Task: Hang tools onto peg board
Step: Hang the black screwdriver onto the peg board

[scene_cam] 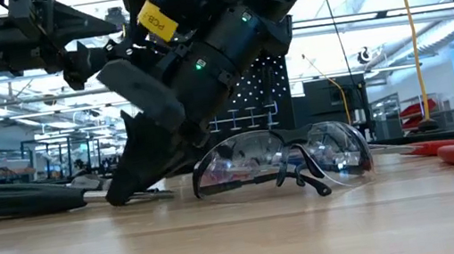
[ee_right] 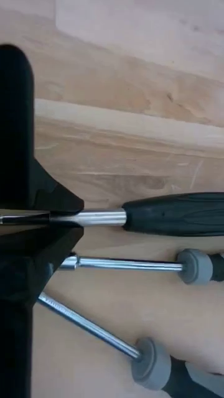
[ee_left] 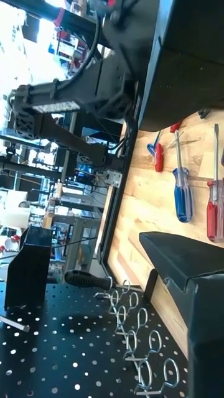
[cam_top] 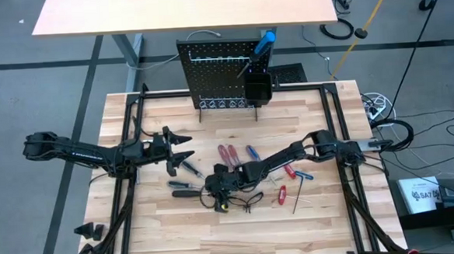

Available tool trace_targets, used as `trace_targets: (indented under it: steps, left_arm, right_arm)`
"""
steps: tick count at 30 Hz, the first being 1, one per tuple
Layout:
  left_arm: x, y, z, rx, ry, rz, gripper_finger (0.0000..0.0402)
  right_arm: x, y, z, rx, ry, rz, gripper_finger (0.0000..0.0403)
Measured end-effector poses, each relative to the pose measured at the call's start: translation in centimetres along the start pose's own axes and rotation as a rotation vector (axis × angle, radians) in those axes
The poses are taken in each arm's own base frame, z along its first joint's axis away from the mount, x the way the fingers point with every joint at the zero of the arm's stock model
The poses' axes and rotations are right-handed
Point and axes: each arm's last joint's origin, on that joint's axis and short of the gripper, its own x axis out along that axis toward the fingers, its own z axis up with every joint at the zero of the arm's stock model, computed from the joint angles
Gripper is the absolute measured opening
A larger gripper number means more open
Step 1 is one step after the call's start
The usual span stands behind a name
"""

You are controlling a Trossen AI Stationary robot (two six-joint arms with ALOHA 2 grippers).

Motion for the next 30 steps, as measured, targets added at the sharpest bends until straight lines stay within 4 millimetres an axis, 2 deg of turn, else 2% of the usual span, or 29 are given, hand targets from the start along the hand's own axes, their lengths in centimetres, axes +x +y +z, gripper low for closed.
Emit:
trace_targets:
  steps: [3,7,11,14,16,19,23,27,30]
  left_arm:
    - [-0.2,0.0,0.3,-0.004,-0.021,-0.007,0.0286]
    - [-0.8,-0.3,1.5,-0.014,-0.101,-0.094,0.0286]
    - [-2.0,-0.5,3.1,0.003,-0.217,-0.19,0.0286]
    - [-2.7,-0.4,3.1,0.008,-0.235,-0.201,0.0286]
    - [-3.2,-0.3,3.0,0.018,-0.252,-0.202,0.0286]
    - [-3.8,0.0,2.2,0.017,-0.269,-0.2,0.0286]
    - [-4.4,0.1,1.9,0.02,-0.316,-0.198,0.0286]
    - [-4.4,0.1,1.9,0.036,-0.327,-0.197,0.0286]
    - [-4.3,0.1,1.9,0.036,-0.327,-0.197,0.0286]
  right_arm:
    - [-1.9,0.0,1.5,-0.034,-0.033,0.002,0.0018]
    - [-6.0,-0.1,4.5,-0.081,-0.101,0.004,0.0018]
    - [-9.7,-0.2,6.2,-0.138,-0.129,-0.018,0.0018]
    - [-13.1,0.2,7.6,-0.186,-0.206,-0.028,0.0018]
    - [-14.5,0.0,7.3,-0.206,-0.223,-0.071,0.0018]
    - [-15.7,-1.7,5.6,-0.185,-0.252,-0.166,0.0018]
    - [-17.1,-3.5,3.8,-0.102,-0.534,-0.115,0.0018]
    - [-16.5,-5.2,0.8,-0.035,-0.776,-0.056,0.0018]
    - [-16.4,-5.6,0.3,-0.01,-0.891,-0.052,0.0018]
